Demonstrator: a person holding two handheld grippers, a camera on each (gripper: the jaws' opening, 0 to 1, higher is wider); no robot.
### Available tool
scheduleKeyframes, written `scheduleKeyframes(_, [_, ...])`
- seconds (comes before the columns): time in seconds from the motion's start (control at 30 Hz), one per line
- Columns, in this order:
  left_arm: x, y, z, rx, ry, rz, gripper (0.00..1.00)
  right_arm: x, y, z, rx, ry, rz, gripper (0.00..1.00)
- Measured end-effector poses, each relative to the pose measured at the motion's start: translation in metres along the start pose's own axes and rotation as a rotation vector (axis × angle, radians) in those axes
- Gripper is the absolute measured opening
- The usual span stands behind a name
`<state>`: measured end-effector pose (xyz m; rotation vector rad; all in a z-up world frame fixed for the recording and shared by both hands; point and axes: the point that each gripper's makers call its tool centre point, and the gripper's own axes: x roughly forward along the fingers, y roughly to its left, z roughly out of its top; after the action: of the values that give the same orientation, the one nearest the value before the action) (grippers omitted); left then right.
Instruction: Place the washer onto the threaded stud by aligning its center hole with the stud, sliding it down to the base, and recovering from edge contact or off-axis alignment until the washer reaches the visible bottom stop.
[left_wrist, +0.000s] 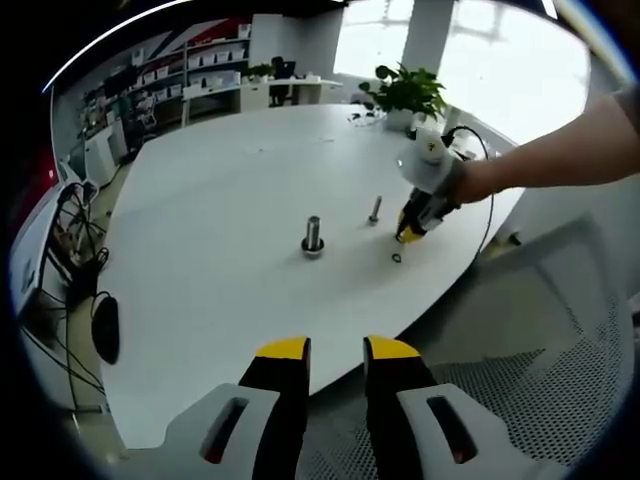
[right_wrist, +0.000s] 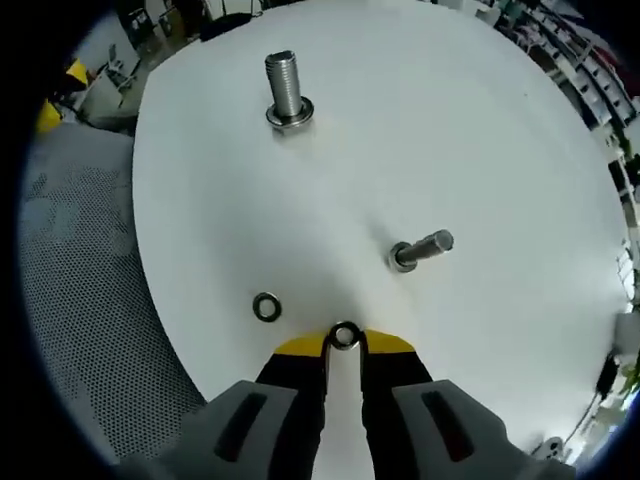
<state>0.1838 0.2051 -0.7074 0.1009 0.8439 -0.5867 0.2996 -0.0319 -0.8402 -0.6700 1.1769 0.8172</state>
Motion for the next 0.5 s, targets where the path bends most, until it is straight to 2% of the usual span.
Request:
scheduleKeyframes(0.2, [0.0000, 0.0001, 0.0004, 0.001, -0.002, -0.001, 0.19, -0.0007, -0.0005, 0.0005, 0.042, -0.029, 0.000, 0.13])
scheduleKeyframes(0.5, [-0.0002, -0.0008, 0.0018, 0.006, -0.007, -0.005, 0.19, -0.0063, -0.0022, -0.0041, 0.049, -0.011, -0.014, 0.13])
